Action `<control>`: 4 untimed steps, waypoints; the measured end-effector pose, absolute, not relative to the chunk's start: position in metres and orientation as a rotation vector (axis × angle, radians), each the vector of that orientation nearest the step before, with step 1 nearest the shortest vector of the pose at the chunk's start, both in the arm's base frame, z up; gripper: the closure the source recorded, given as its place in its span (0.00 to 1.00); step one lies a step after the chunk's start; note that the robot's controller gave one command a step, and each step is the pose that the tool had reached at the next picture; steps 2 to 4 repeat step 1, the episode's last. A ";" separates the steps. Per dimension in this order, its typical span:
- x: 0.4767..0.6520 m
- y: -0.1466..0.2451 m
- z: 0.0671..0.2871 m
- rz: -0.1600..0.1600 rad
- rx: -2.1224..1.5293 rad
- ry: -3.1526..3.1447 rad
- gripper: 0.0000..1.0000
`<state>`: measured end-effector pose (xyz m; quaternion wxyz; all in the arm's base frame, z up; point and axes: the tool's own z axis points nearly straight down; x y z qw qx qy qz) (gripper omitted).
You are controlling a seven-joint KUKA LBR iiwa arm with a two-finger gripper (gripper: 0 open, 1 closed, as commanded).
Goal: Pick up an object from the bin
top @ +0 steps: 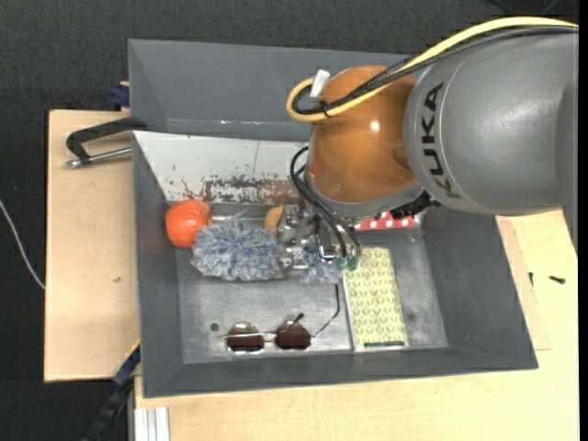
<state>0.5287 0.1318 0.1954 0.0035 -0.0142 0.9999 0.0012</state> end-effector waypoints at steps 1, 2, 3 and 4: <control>0.524 0.135 0.239 -0.001 -0.076 3.143 1.00; 0.524 0.135 0.239 -0.001 -0.076 3.143 1.00; 0.524 0.135 0.239 -0.001 -0.076 3.143 1.00; 0.524 0.135 0.239 -0.001 -0.076 3.143 1.00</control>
Offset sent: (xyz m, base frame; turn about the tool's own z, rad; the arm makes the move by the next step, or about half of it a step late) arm 0.0052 0.0103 0.1101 -0.1513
